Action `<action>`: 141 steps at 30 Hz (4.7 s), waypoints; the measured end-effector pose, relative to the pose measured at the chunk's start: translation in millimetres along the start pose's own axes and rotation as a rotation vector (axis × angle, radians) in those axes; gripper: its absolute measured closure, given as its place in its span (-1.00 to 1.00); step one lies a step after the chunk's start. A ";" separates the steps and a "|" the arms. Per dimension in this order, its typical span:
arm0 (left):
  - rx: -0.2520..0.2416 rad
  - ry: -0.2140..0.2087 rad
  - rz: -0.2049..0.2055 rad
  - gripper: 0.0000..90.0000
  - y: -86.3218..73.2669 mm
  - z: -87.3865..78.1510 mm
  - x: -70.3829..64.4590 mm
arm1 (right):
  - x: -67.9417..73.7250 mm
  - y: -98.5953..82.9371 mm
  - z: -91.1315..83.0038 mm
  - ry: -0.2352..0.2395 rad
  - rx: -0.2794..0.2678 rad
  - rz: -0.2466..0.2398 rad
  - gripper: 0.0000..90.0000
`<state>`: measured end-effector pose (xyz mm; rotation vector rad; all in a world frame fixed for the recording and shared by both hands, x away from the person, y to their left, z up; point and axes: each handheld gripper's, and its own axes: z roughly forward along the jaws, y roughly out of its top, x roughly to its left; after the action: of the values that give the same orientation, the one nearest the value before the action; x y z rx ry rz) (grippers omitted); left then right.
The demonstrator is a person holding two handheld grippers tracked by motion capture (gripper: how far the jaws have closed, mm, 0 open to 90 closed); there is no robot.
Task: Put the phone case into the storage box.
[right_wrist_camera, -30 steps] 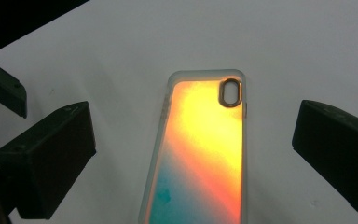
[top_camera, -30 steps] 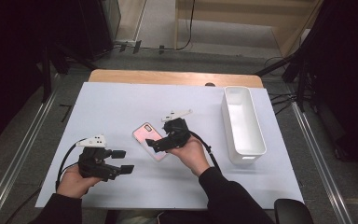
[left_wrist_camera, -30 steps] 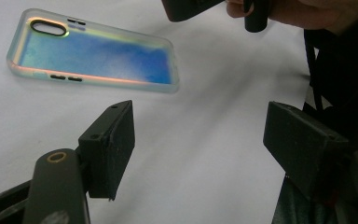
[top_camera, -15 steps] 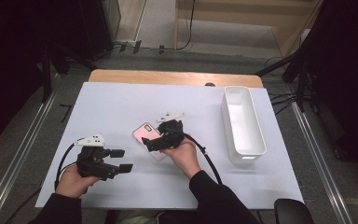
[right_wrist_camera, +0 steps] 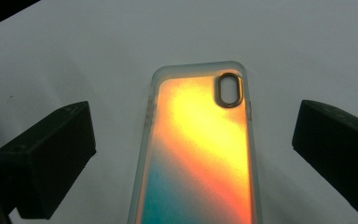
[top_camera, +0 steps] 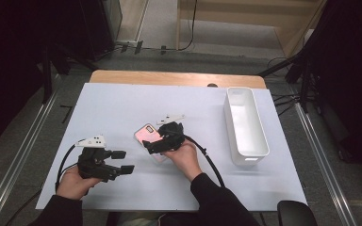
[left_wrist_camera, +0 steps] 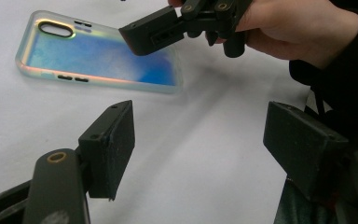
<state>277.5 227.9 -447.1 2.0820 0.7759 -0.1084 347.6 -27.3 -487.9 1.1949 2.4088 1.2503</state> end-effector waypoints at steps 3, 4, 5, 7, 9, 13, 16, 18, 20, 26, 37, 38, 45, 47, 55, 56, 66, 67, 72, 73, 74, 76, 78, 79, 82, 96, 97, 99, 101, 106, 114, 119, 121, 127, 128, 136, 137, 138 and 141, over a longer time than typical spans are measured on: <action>0.000 -0.002 0.000 -0.46 0.1 0.0 0.1 | 0.2 -1.5 2.7 -0.001 -0.002 0.011 -1.00; -0.006 -0.005 -0.001 -0.46 -0.2 0.3 0.2 | 0.6 -2.4 4.0 0.001 0.001 0.005 -1.00; -0.008 -0.005 -0.001 -0.46 -0.2 0.4 0.3 | 1.1 -2.8 4.6 -0.002 0.002 0.006 -1.00; -0.005 -0.004 -0.003 -0.45 -0.2 0.5 0.0 | 1.4 -3.2 5.1 0.007 0.007 0.007 -1.00; 0.001 -0.002 0.000 -0.46 0.0 0.3 0.0 | 1.0 -4.2 6.4 0.005 0.009 0.005 -1.00; 0.000 -0.001 0.002 -0.46 -0.1 0.4 0.1 | 1.2 -7.1 8.6 -0.003 0.021 0.005 -1.00; 0.005 0.000 0.000 -0.46 -0.2 0.2 -0.1 | -0.5 -10.9 9.3 -0.005 0.012 0.009 -1.00; 0.003 -0.002 0.000 -0.46 -0.2 0.5 -0.2 | -1.2 -11.9 10.1 -0.008 0.013 0.008 -1.00; 0.002 -0.002 0.001 -0.46 -0.2 0.8 -0.2 | -2.7 -15.5 12.0 -0.004 0.025 0.014 -1.00; 0.004 -0.002 0.001 -0.46 -0.3 0.8 0.0 | -0.5 -17.8 14.0 -0.011 0.037 0.007 -1.00; 0.009 -0.001 0.002 -0.46 -0.4 1.4 -0.4 | 1.1 -22.0 19.0 -0.027 0.067 -0.021 -1.00; 0.009 0.001 0.002 -0.46 -0.3 1.2 -0.4 | 1.5 -21.9 19.5 -0.030 0.070 -0.022 -1.00; 0.008 -0.002 0.003 -0.46 -0.3 1.3 -0.4 | 4.8 -22.3 20.0 -0.043 0.075 -0.047 -0.91; 0.008 -0.002 0.003 -0.46 -0.3 1.4 -0.3 | 6.7 -22.4 20.5 -0.056 0.081 -0.051 -0.90; 0.001 -0.001 0.004 -0.46 -0.1 0.1 -0.3 | 15.0 -22.7 24.1 -0.111 0.113 -0.110 -0.90; 0.002 0.001 0.001 -0.46 -0.2 0.2 -0.3 | 15.6 -22.7 24.5 -0.122 0.109 -0.112 -0.90; 0.002 0.004 0.000 -0.45 -0.4 0.6 -0.5 | 15.3 -23.1 24.3 -0.128 0.106 -0.114 -0.85; 0.003 0.005 0.000 -0.46 -0.4 0.6 -0.4 | 15.1 -23.2 24.3 -0.130 0.101 -0.112 -0.81; 0.007 0.003 0.000 -0.45 -0.4 0.8 -0.1 | 14.7 -23.5 23.2 -0.132 0.091 -0.109 -0.69; 0.007 0.002 -0.001 -0.46 -0.4 1.0 -0.1 | 14.4 -23.4 23.0 -0.130 0.092 -0.109 -0.69; 0.006 0.002 -0.002 -0.46 -0.4 1.0 -0.1 | 14.4 -23.4 23.1 -0.131 0.090 -0.107 -0.68; 0.006 0.002 -0.001 -0.46 -0.4 0.9 0.0 | 13.9 -23.4 22.8 -0.128 0.091 -0.109 -0.68; 0.004 0.004 -0.001 -0.45 -0.3 0.8 0.0 | 13.4 -23.2 22.6 -0.127 0.089 -0.111 -0.67; 0.003 0.004 -0.003 -0.45 -0.3 0.8 0.0 | 13.8 -23.1 22.3 -0.130 0.089 -0.097 -0.67; 0.000 0.001 -0.009 -0.45 -0.5 1.0 0.3 | 12.1 -22.3 21.9 -0.117 0.093 -0.105 -0.66; -0.003 -0.006 -0.014 -0.45 -0.4 0.4 1.2 | 2.7 -7.0 2.8 -0.055 0.066 -0.075 -0.66; -0.005 -0.004 -0.012 -0.45 -0.3 0.2 1.3 | 2.7 -7.0 2.8 -0.055 0.066 -0.075 -0.66; -0.008 -0.006 -0.013 -0.45 -0.2 -0.2 1.8 | 1.9 -2.5 -2.6 -0.048 0.059 -0.085 -0.66; -0.012 -0.009 -0.020 -0.45 -0.2 -0.3 1.9 | 1.2 1.7 -8.1 -0.049 0.053 -0.082 -0.66; -0.012 -0.013 -0.025 -0.45 -0.3 -0.5 1.8 | -2.9 8.1 -20.9 -0.009 0.043 -0.061 -0.66; -0.018 -0.050 -0.073 -0.53 -0.7 1.2 1.8 | -10.9 10.2 -41.0 0.039 0.052 -0.021 -0.66; -0.012 -0.046 -0.091 -0.55 -0.2 2.6 0.0 | -15.3 9.2 -52.1 0.053 0.054 -0.017 -0.66; -0.011 -0.043 -0.108 -0.55 0.3 3.1 -0.2 | -18.0 7.7 -58.1 0.062 0.053 -0.021 -0.66; -0.022 0.011 -0.111 -0.55 1.3 5.0 -8.0 | -24.2 1.4 -72.8 0.072 0.038 0.002 -0.66; -0.016 0.001 -0.119 -0.55 2.5 5.9 -8.1 | -26.1 0.5 -73.5 0.075 0.026 0.013 -0.66; -0.018 -0.031 -0.140 -0.50 7.9 9.0 -9.2 | -29.7 -5.1 -76.5 0.072 0.004 0.044 -0.66; -0.018 -0.031 -0.140 -0.50 7.9 9.0 -9.2 | -29.7 -5.1 -76.5 0.072 0.004 0.044 -0.66; -0.011 -0.037 -0.141 -0.50 8.6 9.7 -8.8 | -30.8 -6.8 -76.9 0.075 0.001 0.057 -0.66; -0.013 -0.043 -0.148 -0.49 10.5 10.9 -9.0 | -31.5 -7.4 -77.9 0.071 -0.008 0.061 -0.66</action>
<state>278.4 210.9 -443.0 2.0023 0.9016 -0.2283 326.8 -99.9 -450.4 1.2509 2.4319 1.3405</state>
